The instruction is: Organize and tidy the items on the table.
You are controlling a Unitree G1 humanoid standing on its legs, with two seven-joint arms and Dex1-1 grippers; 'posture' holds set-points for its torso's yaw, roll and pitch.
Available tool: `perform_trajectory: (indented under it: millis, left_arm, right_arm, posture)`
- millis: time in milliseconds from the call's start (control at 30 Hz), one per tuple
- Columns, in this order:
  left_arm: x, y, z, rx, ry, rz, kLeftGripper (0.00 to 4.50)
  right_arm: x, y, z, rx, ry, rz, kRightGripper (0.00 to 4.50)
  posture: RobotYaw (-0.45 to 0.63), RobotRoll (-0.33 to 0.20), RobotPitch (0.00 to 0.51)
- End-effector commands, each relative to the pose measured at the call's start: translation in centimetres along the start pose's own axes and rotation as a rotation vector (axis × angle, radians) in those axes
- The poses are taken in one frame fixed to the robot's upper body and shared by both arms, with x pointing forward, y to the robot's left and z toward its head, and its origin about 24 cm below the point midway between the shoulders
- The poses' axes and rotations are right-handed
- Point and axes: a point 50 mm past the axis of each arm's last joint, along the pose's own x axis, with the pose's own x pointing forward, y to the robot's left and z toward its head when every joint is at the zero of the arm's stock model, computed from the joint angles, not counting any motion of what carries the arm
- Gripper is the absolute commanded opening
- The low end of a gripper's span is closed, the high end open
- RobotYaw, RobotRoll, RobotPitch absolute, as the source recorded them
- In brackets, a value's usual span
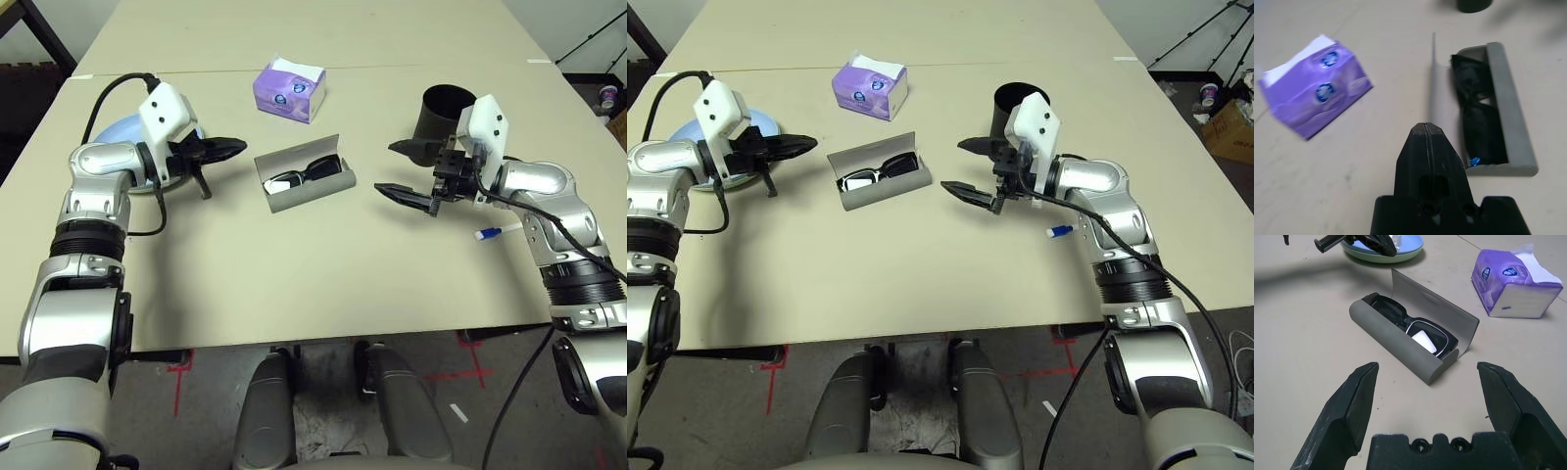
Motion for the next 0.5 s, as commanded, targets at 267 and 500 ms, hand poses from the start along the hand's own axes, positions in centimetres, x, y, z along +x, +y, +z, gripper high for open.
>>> perform_trajectory:
  millis: [267, 500]
  left_arm:
    - [1.52, -0.1, -0.4, 0.001, 0.016, -0.002, 0.03]
    - [1.53, 0.32, -0.54, 0.002, 0.027, 0.065, 0.03]
  right_arm:
    - [-0.24, 0.71, 0.31, -0.019, 0.012, 0.023, 4.5]
    - [-0.32, 0.98, 0.6, -0.021, 0.01, 0.02, 4.5]
  posture:
    - [-0.1, 0.0, 0.211]
    - [-0.1, 0.0, 0.211]
